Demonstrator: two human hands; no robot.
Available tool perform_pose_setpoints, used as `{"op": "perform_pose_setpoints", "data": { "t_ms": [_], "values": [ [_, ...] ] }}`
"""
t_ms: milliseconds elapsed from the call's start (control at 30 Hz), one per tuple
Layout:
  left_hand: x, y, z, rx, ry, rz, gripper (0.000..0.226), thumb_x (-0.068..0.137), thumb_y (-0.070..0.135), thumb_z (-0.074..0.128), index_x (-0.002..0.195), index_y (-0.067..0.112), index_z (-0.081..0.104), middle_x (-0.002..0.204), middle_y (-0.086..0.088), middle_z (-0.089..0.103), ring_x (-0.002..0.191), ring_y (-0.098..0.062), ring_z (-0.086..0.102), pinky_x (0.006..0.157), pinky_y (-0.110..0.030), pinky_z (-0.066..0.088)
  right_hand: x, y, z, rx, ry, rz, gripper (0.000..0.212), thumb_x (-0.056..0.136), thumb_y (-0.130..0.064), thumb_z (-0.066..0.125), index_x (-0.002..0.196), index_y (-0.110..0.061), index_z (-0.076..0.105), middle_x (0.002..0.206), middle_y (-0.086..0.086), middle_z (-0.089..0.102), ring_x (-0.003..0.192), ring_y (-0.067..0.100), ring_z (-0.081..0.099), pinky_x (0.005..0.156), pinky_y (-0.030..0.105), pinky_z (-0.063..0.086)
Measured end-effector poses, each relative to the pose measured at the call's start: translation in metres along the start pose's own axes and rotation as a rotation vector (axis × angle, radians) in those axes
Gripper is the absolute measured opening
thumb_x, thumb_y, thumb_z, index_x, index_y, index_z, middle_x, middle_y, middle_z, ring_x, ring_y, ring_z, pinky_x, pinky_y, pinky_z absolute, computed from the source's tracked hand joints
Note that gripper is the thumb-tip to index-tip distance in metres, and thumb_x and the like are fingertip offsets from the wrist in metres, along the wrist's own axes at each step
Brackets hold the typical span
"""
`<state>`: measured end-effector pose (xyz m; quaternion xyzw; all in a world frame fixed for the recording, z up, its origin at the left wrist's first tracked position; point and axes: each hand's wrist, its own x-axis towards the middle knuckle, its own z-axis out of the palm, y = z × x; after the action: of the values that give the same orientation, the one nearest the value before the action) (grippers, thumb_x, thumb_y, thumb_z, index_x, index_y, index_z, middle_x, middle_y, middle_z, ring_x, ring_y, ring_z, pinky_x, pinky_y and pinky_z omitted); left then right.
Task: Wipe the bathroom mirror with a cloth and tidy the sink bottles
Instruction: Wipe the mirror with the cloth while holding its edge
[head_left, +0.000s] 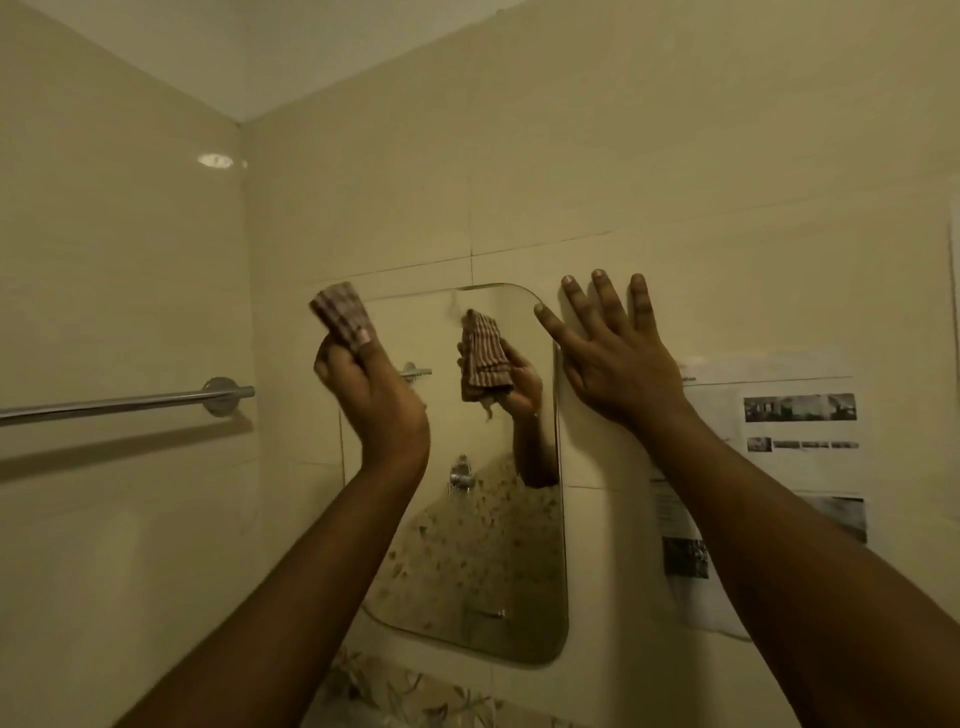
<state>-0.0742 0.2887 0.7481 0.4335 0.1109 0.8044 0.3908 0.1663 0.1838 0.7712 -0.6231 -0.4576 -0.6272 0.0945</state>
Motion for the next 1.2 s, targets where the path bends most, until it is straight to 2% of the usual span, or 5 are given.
{"op": "perform_pose_setpoints", "data": {
  "t_ms": [200,300,467,867,1200],
  "values": [
    [0.006,-0.020,0.066,0.202,-0.233,0.251,0.049,0.116,0.024,0.039,0.163,0.012,0.037,0.164,-0.012,0.043,0.138,-0.013,0.053,0.101,0.001,0.040,-0.001,0.001,0.005,-0.014,0.040,-0.004,0.066,0.106,-0.048,0.024,0.169,-0.028,0.021,0.174,0.017,0.019,0.162,0.043,0.007,0.126,0.070,0.007],
    [-0.006,-0.037,0.088,0.403,-0.423,0.323,0.056,0.117,0.029,0.034,0.170,0.019,0.022,0.179,-0.003,0.020,0.167,-0.019,0.008,0.136,-0.036,0.010,-0.001,0.000,0.007,-0.023,0.063,-0.008,0.066,0.106,-0.048,0.029,0.169,-0.028,0.020,0.174,0.017,0.020,0.162,0.043,0.008,0.125,0.070,0.009],
    [-0.025,-0.062,0.104,0.648,-0.622,0.486,0.064,0.113,0.025,0.038,0.171,0.017,0.013,0.181,0.000,0.006,0.167,-0.018,-0.005,0.136,-0.052,0.000,-0.002,0.001,0.008,-0.045,0.064,-0.007,0.067,0.106,-0.051,0.032,0.167,-0.024,0.029,0.174,0.016,0.019,0.163,0.043,0.006,0.126,0.069,0.009],
    [0.002,-0.087,0.075,1.076,-0.769,1.002,0.095,0.102,0.076,0.013,0.171,0.013,-0.006,0.179,-0.010,-0.015,0.167,-0.025,-0.015,0.132,-0.063,-0.004,-0.003,0.001,0.005,-0.107,0.006,-0.028,0.082,0.099,-0.068,0.028,0.166,-0.021,0.030,0.175,0.018,0.015,0.162,0.045,0.004,0.126,0.069,0.008],
    [0.035,-0.089,0.075,1.080,-0.763,0.904,0.110,0.093,0.089,0.014,0.169,0.014,-0.014,0.178,-0.009,-0.022,0.165,-0.027,-0.021,0.126,-0.073,-0.012,-0.002,-0.001,0.004,-0.091,0.054,0.005,0.068,0.106,-0.054,0.023,0.169,-0.027,0.020,0.174,0.018,0.020,0.162,0.045,0.010,0.128,0.067,0.007]
  ]
}}
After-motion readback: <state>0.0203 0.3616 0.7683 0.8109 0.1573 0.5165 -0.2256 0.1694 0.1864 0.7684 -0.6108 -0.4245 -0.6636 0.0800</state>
